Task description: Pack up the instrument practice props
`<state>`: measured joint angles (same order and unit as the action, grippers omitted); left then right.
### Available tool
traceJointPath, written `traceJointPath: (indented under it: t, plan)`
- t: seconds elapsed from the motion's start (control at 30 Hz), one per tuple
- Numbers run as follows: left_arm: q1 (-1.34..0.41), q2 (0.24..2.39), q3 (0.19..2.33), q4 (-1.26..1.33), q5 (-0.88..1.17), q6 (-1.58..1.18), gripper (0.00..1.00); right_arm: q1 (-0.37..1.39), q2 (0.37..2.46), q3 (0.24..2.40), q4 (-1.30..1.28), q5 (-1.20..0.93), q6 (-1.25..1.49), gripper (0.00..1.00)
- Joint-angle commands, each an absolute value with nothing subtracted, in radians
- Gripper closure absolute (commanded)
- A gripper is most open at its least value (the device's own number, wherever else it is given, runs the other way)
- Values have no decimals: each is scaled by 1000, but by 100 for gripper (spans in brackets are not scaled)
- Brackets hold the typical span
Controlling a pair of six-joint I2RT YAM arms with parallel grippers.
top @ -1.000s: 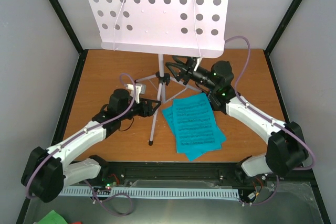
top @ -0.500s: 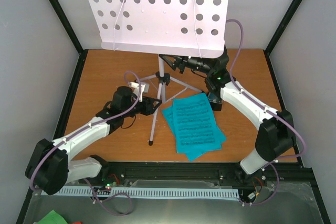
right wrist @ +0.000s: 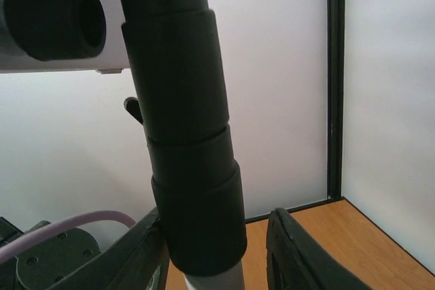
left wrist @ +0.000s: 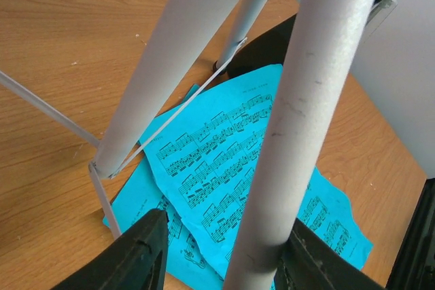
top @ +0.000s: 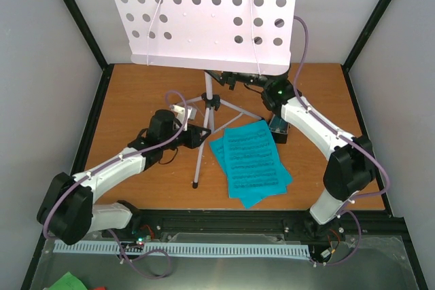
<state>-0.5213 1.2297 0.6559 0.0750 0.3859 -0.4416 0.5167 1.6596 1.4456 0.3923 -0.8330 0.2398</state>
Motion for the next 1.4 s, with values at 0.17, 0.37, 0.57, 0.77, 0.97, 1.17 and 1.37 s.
traceJointPath:
  t: [0.17, 0.37, 0.57, 0.77, 0.97, 1.17, 1.37]
  plan:
    - [-515, 1255, 713, 93, 387, -396, 78, 508, 1682, 1512, 330, -860, 192, 74]
    - [-515, 1255, 713, 90, 361, -369, 99, 509, 1672, 1512, 331, -871, 179, 94]
    - [-515, 1220, 706, 130, 309, -324, 100, 514, 1674, 1515, 382, -903, 220, 97]
    - [-515, 1141, 704, 191, 240, -253, 100, 555, 1694, 1555, 383, -913, 216, 97]
    - [-515, 1074, 710, 234, 171, -207, 100, 597, 1718, 1594, 376, -916, 210, 97]
    - [-515, 1004, 709, 268, 95, -168, 100, 625, 1723, 1607, 367, -913, 200, 97]
    - [-515, 980, 729, 287, 60, -134, 100, 655, 1722, 1615, 347, -910, 186, 97]
